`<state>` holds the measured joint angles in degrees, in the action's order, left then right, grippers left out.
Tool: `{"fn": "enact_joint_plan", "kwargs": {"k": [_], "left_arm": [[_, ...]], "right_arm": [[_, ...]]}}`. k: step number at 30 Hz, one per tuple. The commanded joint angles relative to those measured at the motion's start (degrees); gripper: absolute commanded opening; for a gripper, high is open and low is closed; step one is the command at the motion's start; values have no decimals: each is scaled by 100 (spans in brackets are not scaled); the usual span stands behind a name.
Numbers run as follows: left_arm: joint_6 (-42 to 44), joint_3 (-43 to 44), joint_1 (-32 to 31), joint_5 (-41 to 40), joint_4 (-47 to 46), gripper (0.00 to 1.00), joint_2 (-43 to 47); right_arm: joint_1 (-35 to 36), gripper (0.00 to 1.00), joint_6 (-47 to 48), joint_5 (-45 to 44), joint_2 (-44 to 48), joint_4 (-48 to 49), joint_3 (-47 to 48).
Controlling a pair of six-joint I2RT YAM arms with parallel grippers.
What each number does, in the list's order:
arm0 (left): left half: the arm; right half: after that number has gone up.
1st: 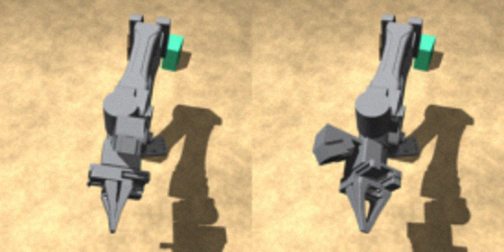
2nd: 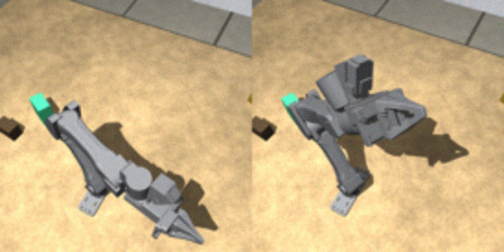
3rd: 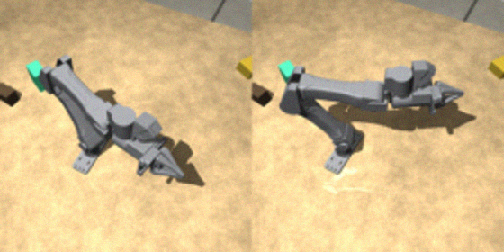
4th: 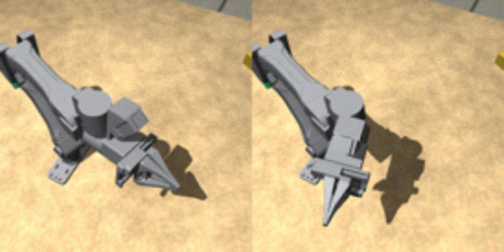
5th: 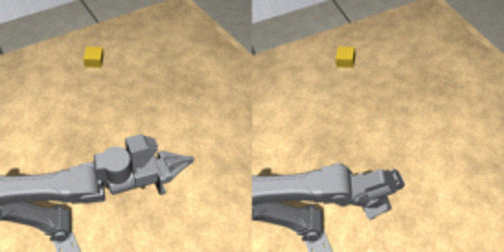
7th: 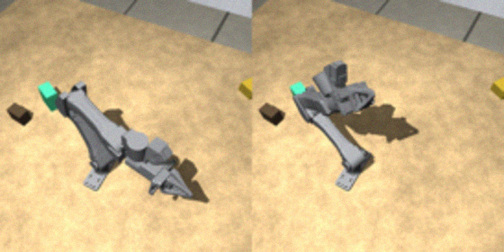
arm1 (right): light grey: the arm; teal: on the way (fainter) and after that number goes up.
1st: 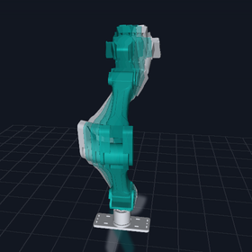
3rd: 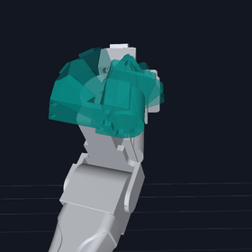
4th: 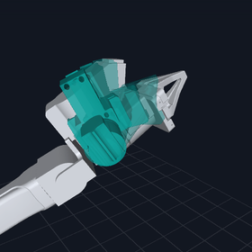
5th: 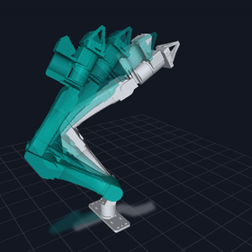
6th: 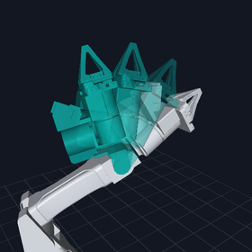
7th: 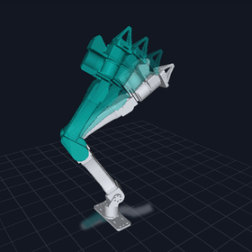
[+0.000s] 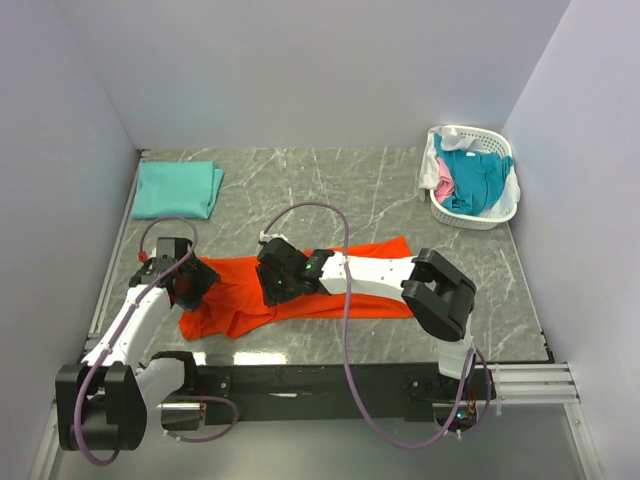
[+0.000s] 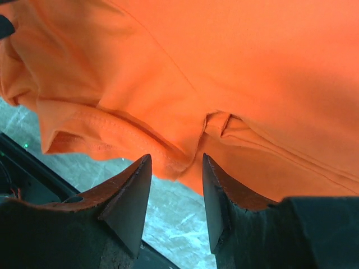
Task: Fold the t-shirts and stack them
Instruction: Fold the tshirt
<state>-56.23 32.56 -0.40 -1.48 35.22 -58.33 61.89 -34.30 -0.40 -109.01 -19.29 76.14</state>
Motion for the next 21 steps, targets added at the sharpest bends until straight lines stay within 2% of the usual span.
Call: {"fn": "enact_joint_plan", "kwargs": {"k": [1, 6, 8, 12, 14, 17, 20, 21], "left_arm": [[-46, -56, 23, 191, 37, 67, -4], [-239, -197, 5, 165, 125, 51, 207], [-266, -206, -38, 165, 160, 49, 234], [-327, -206, -135, -19, 178, 53, 164], [-310, -197, -179, -19, 160, 50, 85], [-319, -188, -223, -63, 160, 37, -56], [-327, -180, -232, -116, 143, 10, -4], [-345, -171, -232, -151, 169, 1, 49]], "right_arm": [[-1, 49, -296, -4, -129, 136, 270], [-27, 49, -393, 23, -243, 145, 235], [-54, 49, -393, 23, -235, 180, 226], [-72, 49, -401, 145, -331, 57, 296], [-80, 49, -428, 216, -357, 74, 270], [-72, 48, -454, 216, -340, 92, 244], [-72, 46, -463, 251, -375, 66, 270], [-54, 43, -463, 277, -410, 22, 287]]}}
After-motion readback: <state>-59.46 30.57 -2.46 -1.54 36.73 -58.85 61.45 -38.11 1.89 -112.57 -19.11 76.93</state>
